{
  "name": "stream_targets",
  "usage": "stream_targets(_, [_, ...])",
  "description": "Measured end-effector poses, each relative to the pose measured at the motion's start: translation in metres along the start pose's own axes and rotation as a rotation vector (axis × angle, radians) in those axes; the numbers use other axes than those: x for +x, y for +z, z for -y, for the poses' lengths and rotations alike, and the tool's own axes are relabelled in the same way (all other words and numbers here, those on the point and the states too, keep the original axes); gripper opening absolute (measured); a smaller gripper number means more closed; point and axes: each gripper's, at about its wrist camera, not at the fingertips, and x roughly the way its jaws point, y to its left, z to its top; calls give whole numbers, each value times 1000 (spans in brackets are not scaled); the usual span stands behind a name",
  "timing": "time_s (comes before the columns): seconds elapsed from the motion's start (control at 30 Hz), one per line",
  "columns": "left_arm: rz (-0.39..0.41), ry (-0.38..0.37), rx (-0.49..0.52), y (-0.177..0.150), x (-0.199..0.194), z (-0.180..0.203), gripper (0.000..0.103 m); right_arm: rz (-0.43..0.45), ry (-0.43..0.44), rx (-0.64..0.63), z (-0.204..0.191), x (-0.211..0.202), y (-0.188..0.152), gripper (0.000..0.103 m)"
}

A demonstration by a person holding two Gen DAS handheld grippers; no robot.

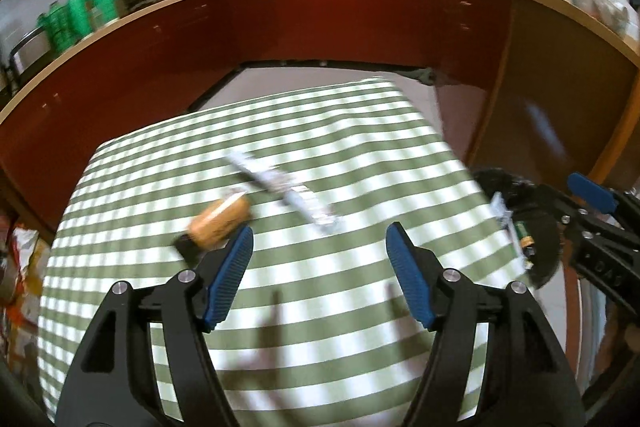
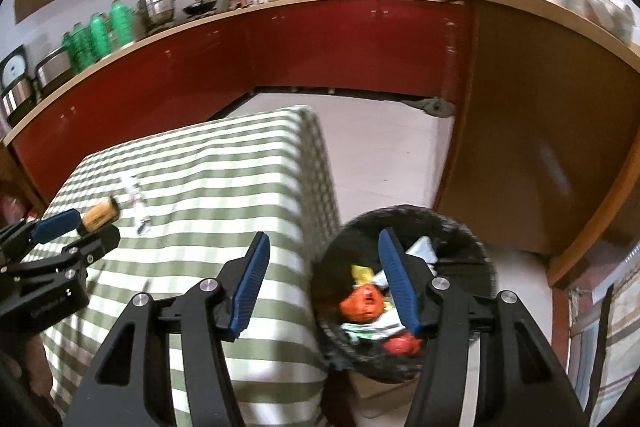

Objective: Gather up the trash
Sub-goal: 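Move both tools back over the table toward the brown bottle and white packet, then grasp the brown bottle with the left tool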

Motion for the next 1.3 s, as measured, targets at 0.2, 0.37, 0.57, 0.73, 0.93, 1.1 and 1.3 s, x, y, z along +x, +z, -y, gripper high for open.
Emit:
stream_targets(0.2, [-16, 54, -40, -2, 6, -43, 68, -14, 57, -38, -41, 10, 8, 57])
stream_targets(0.37, [-30, 67, -59, -1, 14, -66, 70, -37, 87, -84, -72, 22, 14, 57])
stream_targets(0.57, [-64, 59, -67, 1, 30, -80, 71, -59, 110, -122, -94, 35, 19, 57])
stream_targets(0.73, [-72, 39, -68, 6, 41, -84, 71, -75, 125, -141, -108, 44, 22, 57])
stream_targets(0.93, [-97, 0, -75, 8, 53, -91, 51, -85, 141, -167, -123, 50, 25, 57])
stream_targets(1.1, [-112, -37, -51, 4, 58, -88, 25, -92, 153, -177, -131, 54, 25, 58])
stream_targets(1.3, [-106, -30, -58, -1, 55, -93, 25, -108, 167, -193, -143, 61, 24, 58])
